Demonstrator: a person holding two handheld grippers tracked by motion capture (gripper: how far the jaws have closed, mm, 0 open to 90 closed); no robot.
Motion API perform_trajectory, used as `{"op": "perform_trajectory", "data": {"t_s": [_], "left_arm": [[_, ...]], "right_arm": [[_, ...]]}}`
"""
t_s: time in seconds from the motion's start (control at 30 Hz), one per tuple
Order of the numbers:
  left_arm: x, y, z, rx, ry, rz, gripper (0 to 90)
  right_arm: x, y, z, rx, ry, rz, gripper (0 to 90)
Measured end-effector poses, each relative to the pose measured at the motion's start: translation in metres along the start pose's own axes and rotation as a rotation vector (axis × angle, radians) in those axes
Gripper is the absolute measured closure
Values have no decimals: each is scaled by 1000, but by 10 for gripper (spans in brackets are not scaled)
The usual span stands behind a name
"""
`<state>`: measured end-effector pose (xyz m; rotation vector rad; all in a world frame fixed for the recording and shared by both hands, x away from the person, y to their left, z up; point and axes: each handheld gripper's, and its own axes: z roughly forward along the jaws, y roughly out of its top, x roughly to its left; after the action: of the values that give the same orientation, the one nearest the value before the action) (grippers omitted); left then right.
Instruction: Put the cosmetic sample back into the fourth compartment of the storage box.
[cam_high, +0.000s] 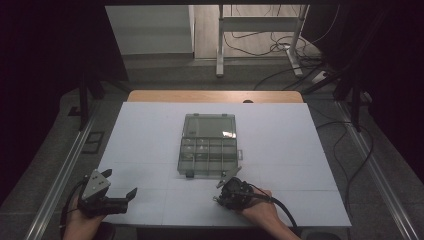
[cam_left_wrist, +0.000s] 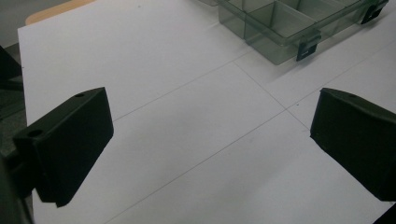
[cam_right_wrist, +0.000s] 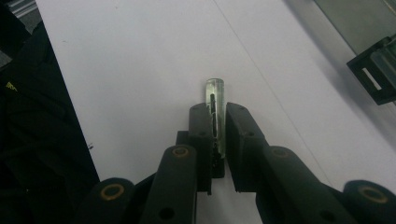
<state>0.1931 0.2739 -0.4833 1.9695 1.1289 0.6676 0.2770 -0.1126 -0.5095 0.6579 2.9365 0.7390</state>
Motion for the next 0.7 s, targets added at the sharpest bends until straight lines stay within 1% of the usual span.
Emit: {"op": "perform_trajectory", "data": {"t_s": [0.13, 0.17, 0.2, 0.23, 0.3, 0.5, 0.7], "left_arm": [[0, 0, 0, 1, -1, 1, 1], [0, 0, 0, 0, -3, 0, 1], [0, 0, 0, 1, -3, -1, 1], [0, 0, 0, 0, -3, -2, 1], [1, 0, 0, 1, -5, -5, 1], [1, 0, 0, -1, -4, -7, 1], [1, 0, 0, -4, -4, -9, 1]], "right_arm": [[-1, -1, -1, -2, -7, 2, 799], [-3, -1, -3, -11, 0, 17, 800], [-3, -1, -3, -11, 0, 17, 800], [-4, -1, -4, -18, 2, 32, 800], [-4, -1, -5, -24, 3, 37, 799], [-4, -1, -8, -40, 9, 41, 799], [-6, -2, -12, -62, 1, 48, 799]]}}
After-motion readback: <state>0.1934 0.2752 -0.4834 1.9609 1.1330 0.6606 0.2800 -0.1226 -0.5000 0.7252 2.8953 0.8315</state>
